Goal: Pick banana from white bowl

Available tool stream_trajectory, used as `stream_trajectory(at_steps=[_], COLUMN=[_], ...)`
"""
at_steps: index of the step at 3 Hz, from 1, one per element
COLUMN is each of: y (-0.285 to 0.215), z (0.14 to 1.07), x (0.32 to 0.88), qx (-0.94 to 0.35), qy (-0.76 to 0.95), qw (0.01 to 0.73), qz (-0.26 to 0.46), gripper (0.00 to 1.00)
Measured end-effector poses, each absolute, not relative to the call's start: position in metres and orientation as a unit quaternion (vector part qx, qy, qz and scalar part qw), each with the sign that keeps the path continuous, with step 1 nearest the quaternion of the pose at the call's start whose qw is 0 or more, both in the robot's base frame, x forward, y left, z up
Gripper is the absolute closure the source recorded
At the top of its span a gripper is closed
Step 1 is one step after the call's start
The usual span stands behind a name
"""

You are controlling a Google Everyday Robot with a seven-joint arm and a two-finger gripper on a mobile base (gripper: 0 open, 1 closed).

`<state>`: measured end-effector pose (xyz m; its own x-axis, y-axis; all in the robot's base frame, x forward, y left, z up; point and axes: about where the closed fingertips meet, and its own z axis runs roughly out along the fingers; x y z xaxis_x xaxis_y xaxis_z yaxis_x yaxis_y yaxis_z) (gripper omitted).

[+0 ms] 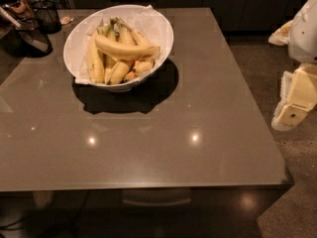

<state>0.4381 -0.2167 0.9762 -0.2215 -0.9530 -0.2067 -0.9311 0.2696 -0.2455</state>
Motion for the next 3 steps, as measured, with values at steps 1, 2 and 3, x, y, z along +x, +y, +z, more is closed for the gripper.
stream_trajectory(at_steps=[1, 2, 3], y=[-0.217, -0.208, -0.181], z=[0.976, 0.983, 0.997], x=[0.438, 0.441, 0.459], qx=[-0.603, -0.61, -0.627], qy=[0.781, 0.775, 0.763], qw=[0.159, 0.158, 0.153], qz=[-0.034, -0.04, -0.024], gripper=[0.0, 0.0, 0.0])
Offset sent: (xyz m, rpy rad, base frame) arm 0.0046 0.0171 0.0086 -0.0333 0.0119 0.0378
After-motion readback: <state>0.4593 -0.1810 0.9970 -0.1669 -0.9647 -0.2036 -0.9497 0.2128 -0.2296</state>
